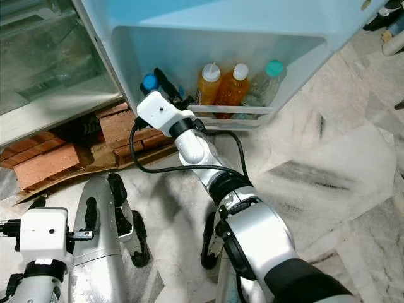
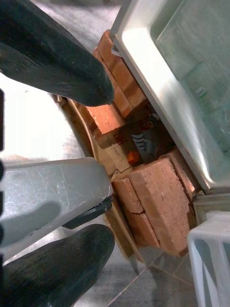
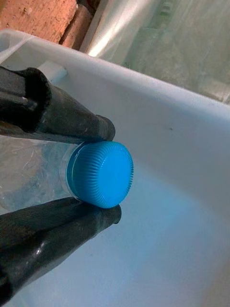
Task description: Restocking fridge
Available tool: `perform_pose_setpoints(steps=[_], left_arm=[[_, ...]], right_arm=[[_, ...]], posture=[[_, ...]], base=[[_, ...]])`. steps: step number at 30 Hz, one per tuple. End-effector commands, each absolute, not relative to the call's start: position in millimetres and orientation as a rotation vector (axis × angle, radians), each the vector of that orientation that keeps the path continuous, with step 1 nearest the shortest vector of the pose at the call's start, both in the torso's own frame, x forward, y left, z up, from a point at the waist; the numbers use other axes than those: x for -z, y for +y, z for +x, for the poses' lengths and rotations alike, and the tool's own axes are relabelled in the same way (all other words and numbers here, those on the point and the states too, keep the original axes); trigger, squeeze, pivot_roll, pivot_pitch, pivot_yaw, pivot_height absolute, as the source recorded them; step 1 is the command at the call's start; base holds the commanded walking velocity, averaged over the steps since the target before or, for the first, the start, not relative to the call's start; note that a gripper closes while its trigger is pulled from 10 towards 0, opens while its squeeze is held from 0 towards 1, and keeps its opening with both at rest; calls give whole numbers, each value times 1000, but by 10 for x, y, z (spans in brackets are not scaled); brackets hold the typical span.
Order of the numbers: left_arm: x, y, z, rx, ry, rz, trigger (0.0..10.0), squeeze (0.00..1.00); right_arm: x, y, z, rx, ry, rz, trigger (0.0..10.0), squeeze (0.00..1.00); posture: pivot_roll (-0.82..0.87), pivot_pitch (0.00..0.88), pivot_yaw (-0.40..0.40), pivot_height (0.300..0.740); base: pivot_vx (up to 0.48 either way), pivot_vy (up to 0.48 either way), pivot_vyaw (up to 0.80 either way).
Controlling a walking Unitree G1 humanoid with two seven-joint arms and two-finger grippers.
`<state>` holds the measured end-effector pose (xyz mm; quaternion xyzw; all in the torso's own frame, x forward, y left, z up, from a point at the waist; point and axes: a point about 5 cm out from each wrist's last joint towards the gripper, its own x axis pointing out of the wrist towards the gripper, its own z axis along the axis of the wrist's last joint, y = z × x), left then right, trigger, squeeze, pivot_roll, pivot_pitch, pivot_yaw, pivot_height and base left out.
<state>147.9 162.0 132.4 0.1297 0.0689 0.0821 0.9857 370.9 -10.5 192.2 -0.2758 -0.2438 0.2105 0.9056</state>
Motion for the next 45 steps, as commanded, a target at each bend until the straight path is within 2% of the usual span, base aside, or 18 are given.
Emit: perform_pose_setpoints(steps=[1, 2, 3, 14, 23, 31, 38, 42, 45], left_arm=[[-1227, 1646, 1441, -182, 199, 262, 10000, 0], [-1224, 1649, 1445, -183, 199, 262, 10000, 0], [-1218, 1656, 1453, -184, 202, 261, 10000, 0], [-1183, 1720, 1567, -192, 193, 271, 10000, 0], [-1073, 1785, 1703, -185, 192, 289, 10000, 0], [-1048, 1827, 1845, -160, 175, 297, 10000, 0], [-1053, 1848, 2031, -114, 136, 307, 10000, 0], [-1023, 1834, 2079, -107, 125, 307, 10000, 0], [-1012, 1800, 2123, -93, 97, 302, 10000, 0]], right_arm=[[-1557, -332, 3733, -396, -299, -590, 10000, 0], [-1549, -337, 3739, -405, -280, -575, 10000, 0], [-1549, -348, 3747, -419, -255, -534, 10000, 1000], [-1727, -419, 3810, -419, -310, -506, 10000, 1000], [-1740, -616, 3838, -441, -283, -377, 10000, 1000], [-1611, -591, 3746, -517, -265, -276, 10000, 1000], [-1497, -544, 3642, -659, -237, -168, 10000, 1000], [-1446, -618, 3584, -670, -257, -152, 10000, 1000], [-1345, -775, 3512, -609, -259, -117, 10000, 1000]], posture=[[208, 476, -101, 509], [209, 475, -100, 509], [208, 473, -99, 509], [193, 424, -89, 509], [167, 350, -74, 509], [148, 292, -44, 509], [123, 228, -10, 509], [103, 181, 1, 509], [93, 144, 2, 509]], base=[[0, 0, 0], [0, 0, 0], [0, 0, 0], [0, 0, 0], [0, 0, 0], [0, 0, 0], [0, 0, 0], [0, 0, 0], [0, 0, 0]])
